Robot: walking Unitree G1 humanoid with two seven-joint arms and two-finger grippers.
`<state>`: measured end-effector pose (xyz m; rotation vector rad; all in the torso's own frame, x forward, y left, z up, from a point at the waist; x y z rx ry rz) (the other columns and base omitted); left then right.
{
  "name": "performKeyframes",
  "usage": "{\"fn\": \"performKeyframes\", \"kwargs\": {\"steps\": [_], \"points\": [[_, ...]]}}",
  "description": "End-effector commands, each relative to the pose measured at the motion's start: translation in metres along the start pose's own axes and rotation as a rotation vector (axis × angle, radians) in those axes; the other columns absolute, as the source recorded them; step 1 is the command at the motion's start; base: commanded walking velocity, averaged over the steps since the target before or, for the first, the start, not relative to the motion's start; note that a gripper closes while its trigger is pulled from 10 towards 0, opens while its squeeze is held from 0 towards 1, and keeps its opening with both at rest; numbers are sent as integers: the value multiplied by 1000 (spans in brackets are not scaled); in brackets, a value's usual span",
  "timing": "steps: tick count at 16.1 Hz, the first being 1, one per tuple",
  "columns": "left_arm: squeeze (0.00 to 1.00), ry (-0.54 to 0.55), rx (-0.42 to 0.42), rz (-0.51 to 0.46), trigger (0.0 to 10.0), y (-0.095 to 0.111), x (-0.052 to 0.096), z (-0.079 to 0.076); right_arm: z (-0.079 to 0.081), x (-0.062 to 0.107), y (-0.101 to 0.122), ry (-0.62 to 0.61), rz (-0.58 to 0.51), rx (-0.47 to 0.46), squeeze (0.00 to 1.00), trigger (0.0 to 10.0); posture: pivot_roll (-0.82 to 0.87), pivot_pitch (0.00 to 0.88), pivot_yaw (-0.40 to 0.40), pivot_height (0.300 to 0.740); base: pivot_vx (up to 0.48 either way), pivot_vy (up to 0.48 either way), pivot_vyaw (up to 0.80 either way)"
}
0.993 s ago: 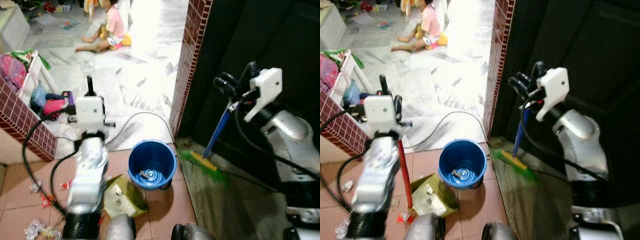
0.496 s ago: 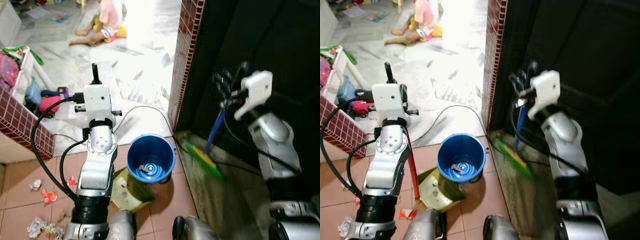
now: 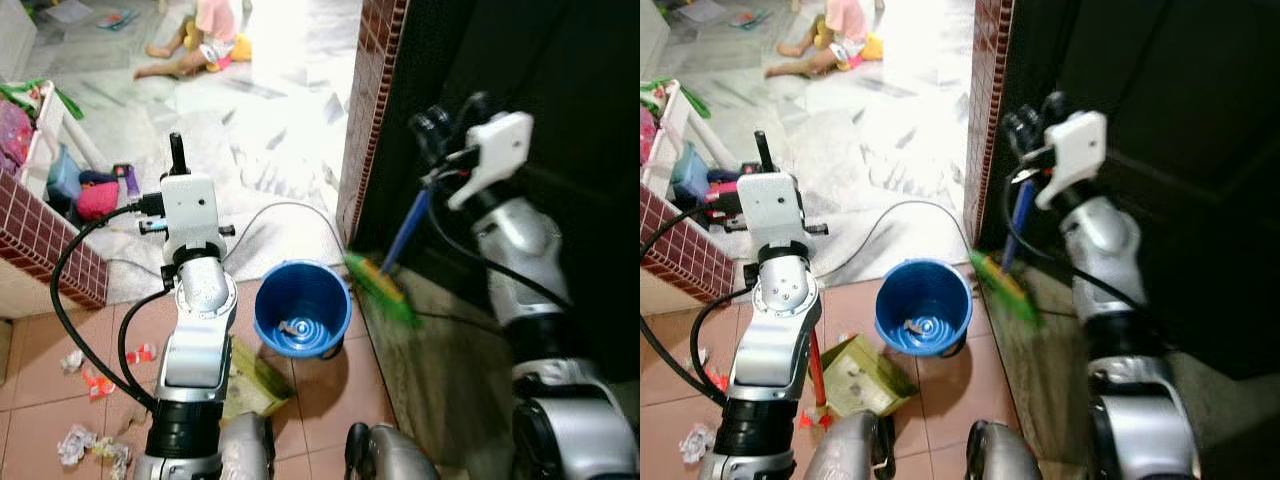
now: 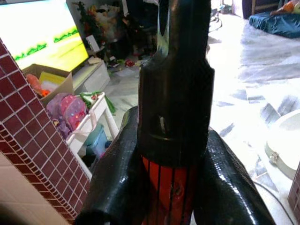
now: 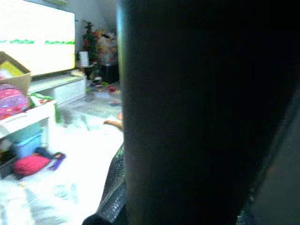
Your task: Sweep floor
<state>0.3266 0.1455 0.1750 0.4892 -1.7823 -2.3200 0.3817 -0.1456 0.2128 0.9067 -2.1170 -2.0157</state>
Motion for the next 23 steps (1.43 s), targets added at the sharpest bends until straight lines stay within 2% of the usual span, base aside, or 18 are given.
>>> {"fn": "performKeyframes", "kwargs": {"steps": [1, 2, 6, 9, 11, 13, 14, 15, 17, 19, 20, 22, 23], "points": [[0, 17, -4, -50, 10000, 14, 0, 3, 8, -9, 1, 26, -31, -29, 0, 10000, 105, 242, 8, 740, 0, 0, 0], [0, 20, -8, -51, 10000, 15, 1, 5, 22, -11, -17, 48, 13, -110, 0, 10000, 112, 241, 6, 740, 0, 0, 0], [0, 22, -19, -46, 10000, 12, 2, 8, 54, -7, -36, 162, 76, -173, 0, 10000, 119, 238, 0, 740, 0, 0, 0], [0, 14, -14, -38, 10000, 10, 2, 4, 80, 17, -51, 397, 230, -220, 0, 10000, 90, 226, -11, 740, 0, 0, 0], [0, -14, 4, -26, 10000, 7, 1, -1, 90, 39, -51, 518, 285, -226, 0, 10000, 59, 209, -17, 740, 0, 0, 0], [0, 15, -12, -19, 10000, 4, -4, -1, 100, 68, -48, 650, 355, -180, 0, 10000, 38, 189, -21, 740, 0, 0, 0], [0, 23, 0, -19, 10000, 4, -6, -1, 102, 72, -44, 669, 360, -205, 0, 10000, 30, 183, -23, 740, 0, 0, 0], [0, 37, 4, -30, 10000, 7, -10, -3, 108, 79, -35, 710, 372, -271, 0, 10000, 21, 180, -22, 740, 0, 0, 0], [0, 32, 10, -45, 10000, 10, -13, -7, 118, 90, -19, 792, 386, -321, 0, 10000, 9, 161, -22, 740, 0, 0, 0], [0, 21, 17, -57, 10000, 12, -18, -11, 119, 84, 10, 837, 337, -368, 0, 10000, -8, 146, -19, 740, 0, 0, 0], [0, 20, 18, -60, 10000, 12, -18, -11, 112, 69, 32, 814, 254, -409, 0, 10000, -10, 139, -19, 740, 0, 0, 0], [0, 8, 24, -70, 10000, 12, -18, -14, 105, 54, 53, 786, 169, -441, 0, 10000, -14, 138, -16, 740, 0, 0, 0], [0, -37, 11, -85, 10000, 11, -18, -22, 96, 35, 69, 723, 81, -446, 0, 10000, -20, 130, -18, 740, 0, 0, 0]]}}
Point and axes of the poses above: a point about 5 cm out from each wrist's last joint towards the gripper, its own x axis pointing back from the gripper into the wrist, its own y axis along the axis of the wrist's last joint, z = x × y, the point moved 3 cm from there along -x, pointing out of the wrist towards the gripper, and after that the axes turned 5 degrees about -x, right-handed, at the moved point
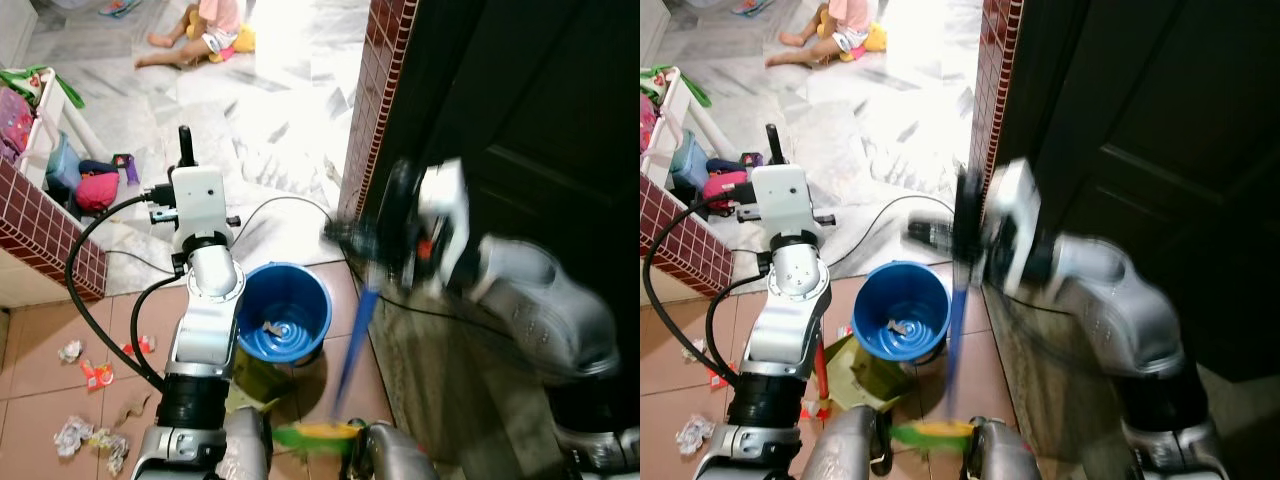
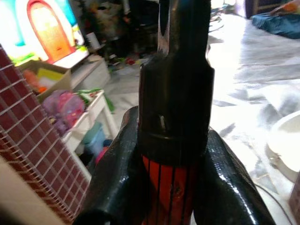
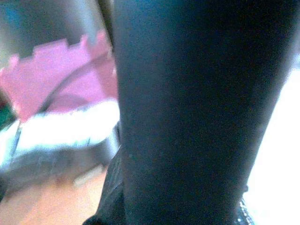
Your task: Sweep floor
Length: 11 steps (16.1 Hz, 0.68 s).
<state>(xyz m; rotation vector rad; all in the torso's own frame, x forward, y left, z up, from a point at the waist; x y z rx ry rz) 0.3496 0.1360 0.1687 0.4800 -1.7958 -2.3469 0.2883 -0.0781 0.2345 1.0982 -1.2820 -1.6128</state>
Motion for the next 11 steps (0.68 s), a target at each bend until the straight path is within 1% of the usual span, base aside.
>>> {"fn": "performKeyframes", "kwargs": {"steps": [1, 2, 3, 4, 5, 7, 8, 9, 10, 11], "points": [[0, -69, 20, -64, 10000, 13, -1, -14, 1, -5, 26, 3, -124, 46, 0, 10000, -20, 130, -18, 740, 0, 0, 0], [0, -110, 34, -56, 10000, 11, -1, -22, -3, -8, 29, -31, -142, 55, 0, 10000, -21, 125, -22, 740, 0, 0, 0], [0, -168, 49, -66, 10000, 12, 0, -33, -9, -13, 30, -84, -170, 73, 0, 10000, -19, 121, -28, 740, 0, 0, 0], [0, -208, 78, -72, 10000, 14, 1, -37, -11, -18, 27, -130, -164, 116, 0, 10000, -18, 119, -29, 740, 0, 0, 0], [0, -209, 81, -74, 10000, 15, 1, -37, -11, -18, 26, -139, -163, 122, 0, 10000, -17, 118, -29, 740, 0, 0, 0], [0, -196, 94, -73, 10000, 9, 5, -20, -24, -15, 21, -294, -197, 147, 0, 10000, -11, 117, -30, 740, 0, 0, 0], [0, -180, 100, -62, 10000, 5, 7, -12, -30, -13, 22, -372, -228, 146, 0, 10000, -11, 117, -30, 740, 0, 0, 0], [0, -180, 100, -62, 10000, 5, 7, -12, -30, -13, 22, -372, -228, 146, 0, 10000, -11, 117, -30, 740, 0, 0, 0], [0, -159, 101, -63, 10000, 3, 12, 1, -35, -12, 18, -446, -237, 186, 0, 10000, -9, 117, -29, 740, 0, 0, 0], [0, -153, 101, -65, 10000, 3, 15, 8, -38, -11, 14, -484, -244, 188, 0, 10000, -9, 117, -29, 740, 0, 0, 0]]}}
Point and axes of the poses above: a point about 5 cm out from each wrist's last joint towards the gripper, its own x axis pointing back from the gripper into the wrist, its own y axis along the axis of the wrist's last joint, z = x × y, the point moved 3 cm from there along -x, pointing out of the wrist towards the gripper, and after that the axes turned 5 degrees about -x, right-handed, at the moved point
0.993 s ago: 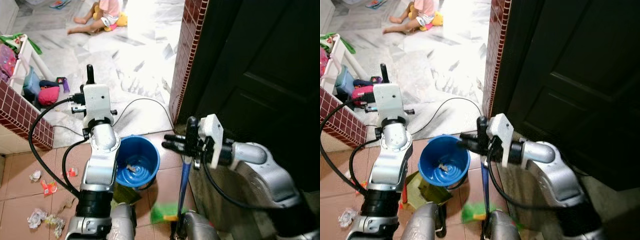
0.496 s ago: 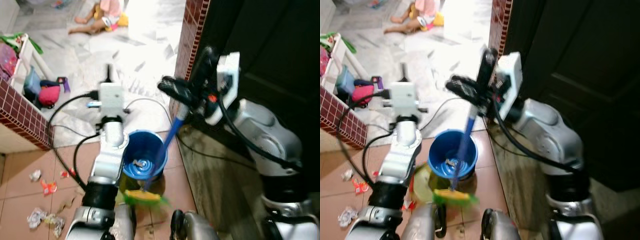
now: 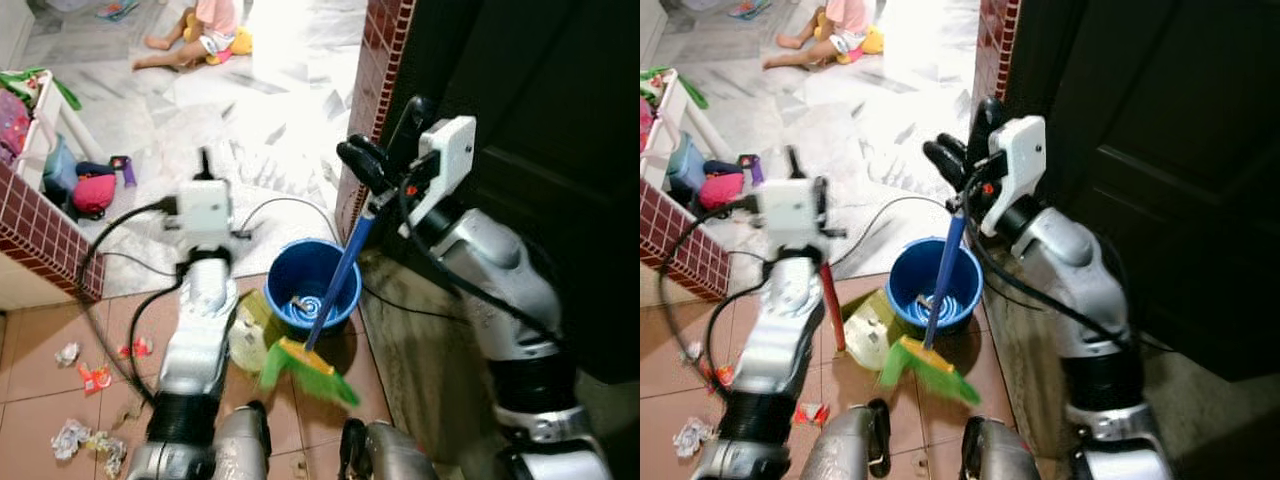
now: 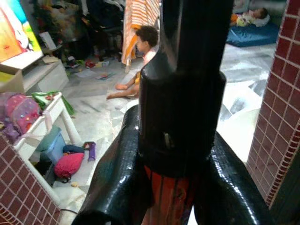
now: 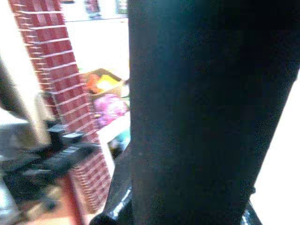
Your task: Sweep floor
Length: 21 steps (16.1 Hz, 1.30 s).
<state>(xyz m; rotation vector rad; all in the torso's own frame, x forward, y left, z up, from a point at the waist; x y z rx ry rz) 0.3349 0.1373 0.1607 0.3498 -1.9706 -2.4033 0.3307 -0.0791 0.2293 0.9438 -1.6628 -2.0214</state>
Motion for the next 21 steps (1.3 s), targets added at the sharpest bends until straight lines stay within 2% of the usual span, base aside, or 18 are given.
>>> {"fn": "performKeyframes", "kwargs": {"steps": [1, 2, 4, 7, 8, 10, 14, 17, 19, 21], "points": [[0, 2, 17, -30, 10000, 9, 6, 8, -1, 0, 12, -40, -86, 69, 0, 10000, 6, 118, -25, 740, 0, 0, 0], [0, 10, 0, -20, 10000, 5, 11, 14, -5, 0, 5, -82, -74, 91, 0, 10000, 10, 115, -25, 740, 0, 0, 0], [0, 12, -10, -11, 10000, 2, 13, 17, -6, 1, 2, -90, -68, 104, 0, 10000, 10, 115, -25, 740, 0, 0, 0], [0, 8, -10, -4, 10000, 1, 18, 20, -21, 5, -1, -211, -54, 170, 0, 10000, 7, 118, -26, 740, 0, 0, 0], [0, 6, -9, -2, 10000, 1, 20, 21, -20, 4, -2, -206, -58, 157, 0, 10000, 8, 112, -27, 740, 0, 0, 0], [0, 0, -8, 13, 10000, -1, 26, 20, -28, 5, -8, -263, -55, 196, 0, 10000, 12, 103, -24, 740, 0, 0, 0], [0, -27, -3, 29, 10000, -5, 30, 15, -29, 4, -13, -279, -57, 204, 0, 10000, 11, 97, -15, 740, 0, 0, 0], [0, -50, 1, 33, 10000, -5, 32, 7, -30, 12, -21, -304, -48, 202, 0, 10000, 32, 69, -13, 740, 0, 0, 0], [0, -24, -21, 29, 10000, -4, 32, 15, -27, 28, -46, -284, 58, 120, 0, 10000, 43, 56, -32, 740, 0, 0, 0], [0, -8, -24, 61, 10000, -13, 37, 21, -26, 42, -66, -286, 161, 104, 0, 10000, 40, 52, -34, 740, 0, 0, 0]]}}
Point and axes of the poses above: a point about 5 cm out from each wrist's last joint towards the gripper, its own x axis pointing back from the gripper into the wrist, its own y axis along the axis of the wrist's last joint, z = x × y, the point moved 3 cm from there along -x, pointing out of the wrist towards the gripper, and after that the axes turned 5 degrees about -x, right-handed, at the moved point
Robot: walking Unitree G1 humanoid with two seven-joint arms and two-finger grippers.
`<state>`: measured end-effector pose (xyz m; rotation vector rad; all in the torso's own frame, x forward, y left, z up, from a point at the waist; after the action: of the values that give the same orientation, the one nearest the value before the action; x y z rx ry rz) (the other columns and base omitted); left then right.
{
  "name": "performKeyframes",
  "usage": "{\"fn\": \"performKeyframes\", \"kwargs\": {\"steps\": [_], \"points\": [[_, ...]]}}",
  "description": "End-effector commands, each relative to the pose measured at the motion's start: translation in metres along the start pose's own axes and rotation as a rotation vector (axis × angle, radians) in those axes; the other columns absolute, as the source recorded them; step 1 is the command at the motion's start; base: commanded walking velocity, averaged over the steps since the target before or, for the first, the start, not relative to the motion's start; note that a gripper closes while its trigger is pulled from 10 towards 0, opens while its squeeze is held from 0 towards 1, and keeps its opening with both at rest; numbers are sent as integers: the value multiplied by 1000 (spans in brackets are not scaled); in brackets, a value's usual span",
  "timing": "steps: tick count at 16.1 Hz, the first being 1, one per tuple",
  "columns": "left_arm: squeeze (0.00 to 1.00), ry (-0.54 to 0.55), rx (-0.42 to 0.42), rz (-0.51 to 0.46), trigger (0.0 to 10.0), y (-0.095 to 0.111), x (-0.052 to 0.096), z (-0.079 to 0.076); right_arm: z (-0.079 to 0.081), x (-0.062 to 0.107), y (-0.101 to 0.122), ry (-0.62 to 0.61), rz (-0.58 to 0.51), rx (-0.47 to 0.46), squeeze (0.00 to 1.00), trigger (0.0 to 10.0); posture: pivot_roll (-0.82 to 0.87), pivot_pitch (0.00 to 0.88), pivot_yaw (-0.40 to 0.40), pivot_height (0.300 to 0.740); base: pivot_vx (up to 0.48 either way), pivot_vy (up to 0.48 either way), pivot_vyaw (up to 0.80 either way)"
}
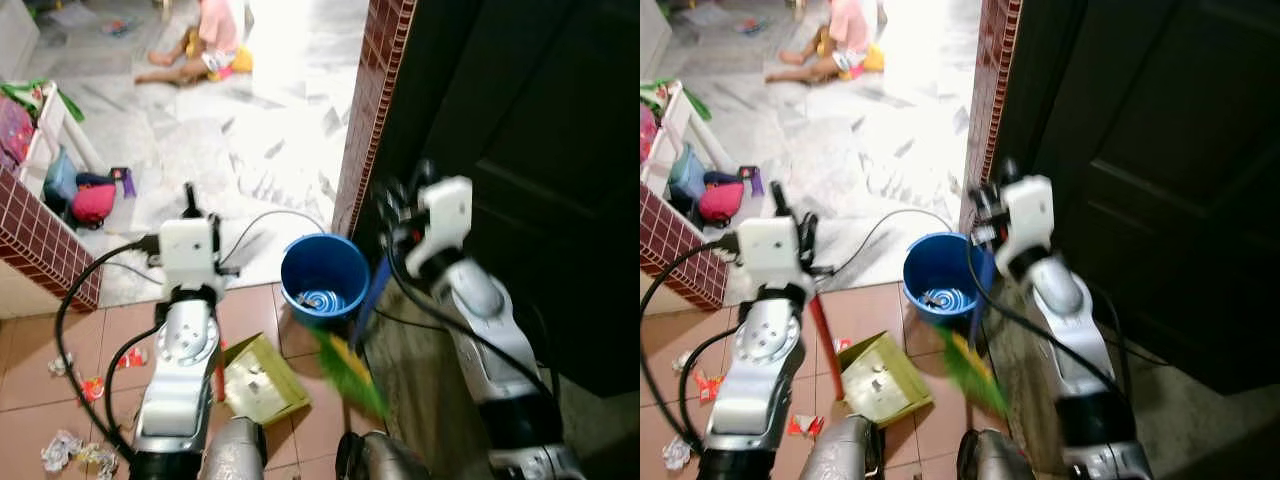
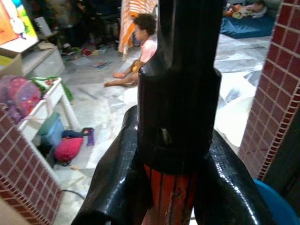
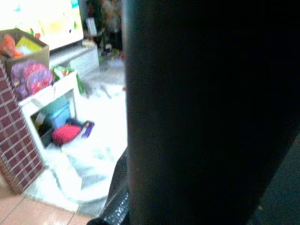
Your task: Sweep floor
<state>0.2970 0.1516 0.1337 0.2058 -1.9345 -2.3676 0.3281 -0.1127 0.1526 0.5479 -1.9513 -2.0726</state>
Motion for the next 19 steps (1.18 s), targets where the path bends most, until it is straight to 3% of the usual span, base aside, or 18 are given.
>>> {"fn": "performKeyframes", "kwargs": {"steps": [1, 3, 4, 5, 7, 14, 19], "points": [[0, 24, -23, -9, 10000, 1, 6, 11, 3, 10, -16, 8, 89, -16, 0, 10000, 34, 57, -29, 740, 0, 0, 0], [0, -7, -26, 48, 10000, -10, 13, 10, -4, 16, -29, -58, 116, -32, 0, 10000, 42, 74, -34, 740, 0, 0, 0], [0, -54, 18, 70, 10000, -12, 14, 4, -2, 14, -29, -69, 101, -49, 0, 10000, 48, 83, -35, 740, 0, 0, 0], [0, -70, -49, 27, 10000, -6, 14, 2, -3, 8, -20, -113, 21, -28, 0, 10000, 54, 89, -30, 740, 0, 0, 0], [0, -80, -63, -22, 10000, 0, 12, 1, -3, 3, -13, -163, -28, -32, 0, 10000, 53, 84, -24, 740, 0, 0, 0], [0, -115, -19, -45, 10000, 12, -4, -6, -12, -3, -9, -259, -63, -84, 0, 10000, 49, 74, -6, 740, 0, 0, 0], [0, -116, -16, -43, 10000, 13, -6, -6, -16, -2, -12, -304, -57, -96, 0, 10000, 53, 88, 0, 740, -315, 0, 0]]}}
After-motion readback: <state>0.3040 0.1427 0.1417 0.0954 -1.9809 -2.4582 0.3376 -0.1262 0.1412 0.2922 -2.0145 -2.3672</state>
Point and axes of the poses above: a point about 5 cm out from each wrist's last joint towards the gripper, its own x axis pointing back from the gripper into the wrist, its own y axis along the axis of the wrist's last joint, z = x × y, the point moved 3 cm from there along -x, pointing out of the wrist towards the gripper, and after that the axes turned 5 degrees about -x, right-handed, at the moved point
